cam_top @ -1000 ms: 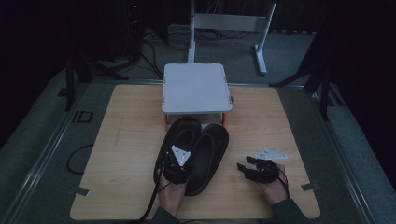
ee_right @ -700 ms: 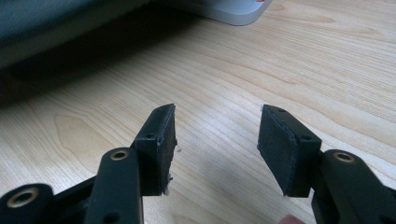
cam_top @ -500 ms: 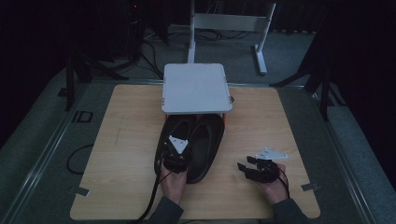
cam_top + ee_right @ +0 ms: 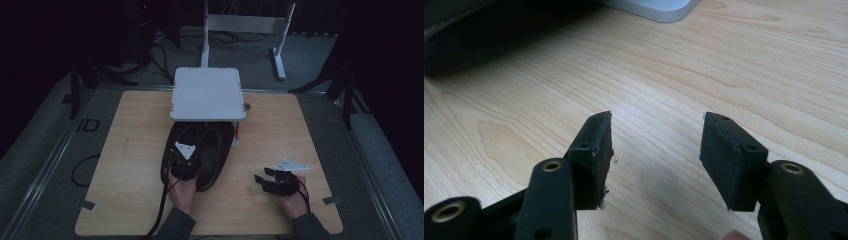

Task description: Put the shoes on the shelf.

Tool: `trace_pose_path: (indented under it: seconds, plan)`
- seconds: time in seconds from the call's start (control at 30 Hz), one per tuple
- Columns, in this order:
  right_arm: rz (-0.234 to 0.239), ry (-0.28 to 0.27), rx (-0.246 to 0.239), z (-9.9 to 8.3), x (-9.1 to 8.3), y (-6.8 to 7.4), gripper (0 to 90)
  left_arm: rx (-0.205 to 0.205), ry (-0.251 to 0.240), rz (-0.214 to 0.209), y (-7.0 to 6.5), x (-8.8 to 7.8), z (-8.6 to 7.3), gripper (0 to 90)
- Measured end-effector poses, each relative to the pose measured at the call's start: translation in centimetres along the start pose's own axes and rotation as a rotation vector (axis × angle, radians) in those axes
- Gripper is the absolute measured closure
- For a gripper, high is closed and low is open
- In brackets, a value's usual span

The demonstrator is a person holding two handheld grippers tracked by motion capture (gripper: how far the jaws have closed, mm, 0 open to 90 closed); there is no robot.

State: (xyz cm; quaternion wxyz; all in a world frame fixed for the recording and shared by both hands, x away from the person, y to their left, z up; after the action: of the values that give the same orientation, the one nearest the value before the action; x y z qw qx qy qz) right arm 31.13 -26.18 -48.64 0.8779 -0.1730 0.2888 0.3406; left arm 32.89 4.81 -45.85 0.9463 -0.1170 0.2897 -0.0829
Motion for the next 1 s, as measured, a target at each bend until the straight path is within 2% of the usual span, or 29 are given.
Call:
trace_pose_path:
  seconds: [0.1, 0.23, 0.43, 1.0]
  plan:
    - [0.002, 0.003, -0.001, 0.0, 0.1, 0.0, 46.1, -0.002, -0.006, 0.01, -0.5, 0.2, 0.2, 76.5]
    - [0.002, 0.002, -0.001, 0.0, 0.0, 0.1, 46.1, -0.035, -0.017, 0.025, -1.1, 0.9, 0.5, 76.5]
    - [0.005, -0.001, 0.007, -0.1, 0.0, 0.0, 46.1, -0.056, -0.032, 0.04, -2.1, 2.1, 1.0, 76.4]
    - [0.01, 0.003, 0.007, -0.3, 0.2, -0.1, 46.0, -0.098, -0.065, 0.069, -3.2, 3.9, 1.7, 76.2]
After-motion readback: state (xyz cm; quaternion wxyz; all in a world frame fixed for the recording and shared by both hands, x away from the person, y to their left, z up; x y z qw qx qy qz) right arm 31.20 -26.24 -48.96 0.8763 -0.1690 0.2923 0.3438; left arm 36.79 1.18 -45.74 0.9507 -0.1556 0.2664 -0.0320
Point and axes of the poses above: each handheld gripper's, and its own axes: x roughly forward along the jaws, z roughly out of its top, y roughly to its left, the point moved 1 cm from there along x, roughly forward along the jaws, and after that the axes turned 13 degrees about -x, right-handed, at the moved point
